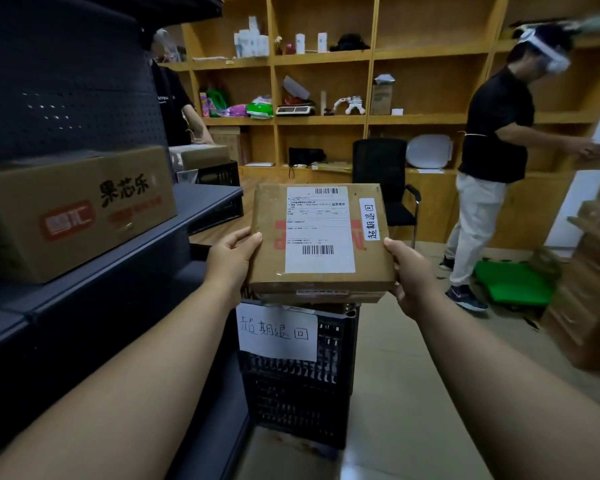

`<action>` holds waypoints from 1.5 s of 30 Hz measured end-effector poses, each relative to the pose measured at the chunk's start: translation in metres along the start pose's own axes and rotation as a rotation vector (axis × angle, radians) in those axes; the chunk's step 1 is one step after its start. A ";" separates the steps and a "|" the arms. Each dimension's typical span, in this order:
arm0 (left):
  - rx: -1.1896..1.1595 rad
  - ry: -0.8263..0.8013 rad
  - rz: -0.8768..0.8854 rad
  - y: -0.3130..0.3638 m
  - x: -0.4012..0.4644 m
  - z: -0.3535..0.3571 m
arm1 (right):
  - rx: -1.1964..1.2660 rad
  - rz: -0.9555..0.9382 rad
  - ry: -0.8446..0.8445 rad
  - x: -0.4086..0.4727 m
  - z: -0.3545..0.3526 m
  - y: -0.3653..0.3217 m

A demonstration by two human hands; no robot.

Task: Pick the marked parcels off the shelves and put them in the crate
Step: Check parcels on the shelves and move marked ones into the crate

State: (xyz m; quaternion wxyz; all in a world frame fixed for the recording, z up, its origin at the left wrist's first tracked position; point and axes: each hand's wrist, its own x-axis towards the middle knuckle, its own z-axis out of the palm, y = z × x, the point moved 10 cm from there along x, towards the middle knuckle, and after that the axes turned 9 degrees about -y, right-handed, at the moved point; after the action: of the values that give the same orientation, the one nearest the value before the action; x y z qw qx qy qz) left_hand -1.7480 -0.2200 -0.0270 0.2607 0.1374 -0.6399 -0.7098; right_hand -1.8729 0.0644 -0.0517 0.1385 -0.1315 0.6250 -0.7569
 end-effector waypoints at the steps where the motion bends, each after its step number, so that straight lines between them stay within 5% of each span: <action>1: -0.003 0.004 -0.006 -0.002 0.007 0.000 | -0.004 0.007 0.002 0.006 0.001 0.001; 12: -0.018 -0.031 -0.100 -0.044 0.098 0.004 | -0.055 0.061 0.032 0.085 0.010 0.022; 18: -0.032 -0.036 -0.256 -0.096 0.153 -0.009 | -0.041 0.249 0.055 0.142 0.024 0.065; 26: 0.157 -0.070 -0.441 -0.165 0.206 -0.023 | -0.183 0.520 0.115 0.193 0.033 0.138; 45: 0.444 -0.202 -0.698 -0.247 0.238 -0.027 | -0.177 0.737 0.156 0.209 0.024 0.218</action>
State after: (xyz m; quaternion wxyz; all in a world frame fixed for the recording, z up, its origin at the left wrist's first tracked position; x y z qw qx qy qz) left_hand -1.9779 -0.3615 -0.2405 -0.0951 0.3281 -0.7146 -0.6105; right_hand -2.0485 -0.0746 -0.2558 0.3413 0.1487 0.7018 -0.6073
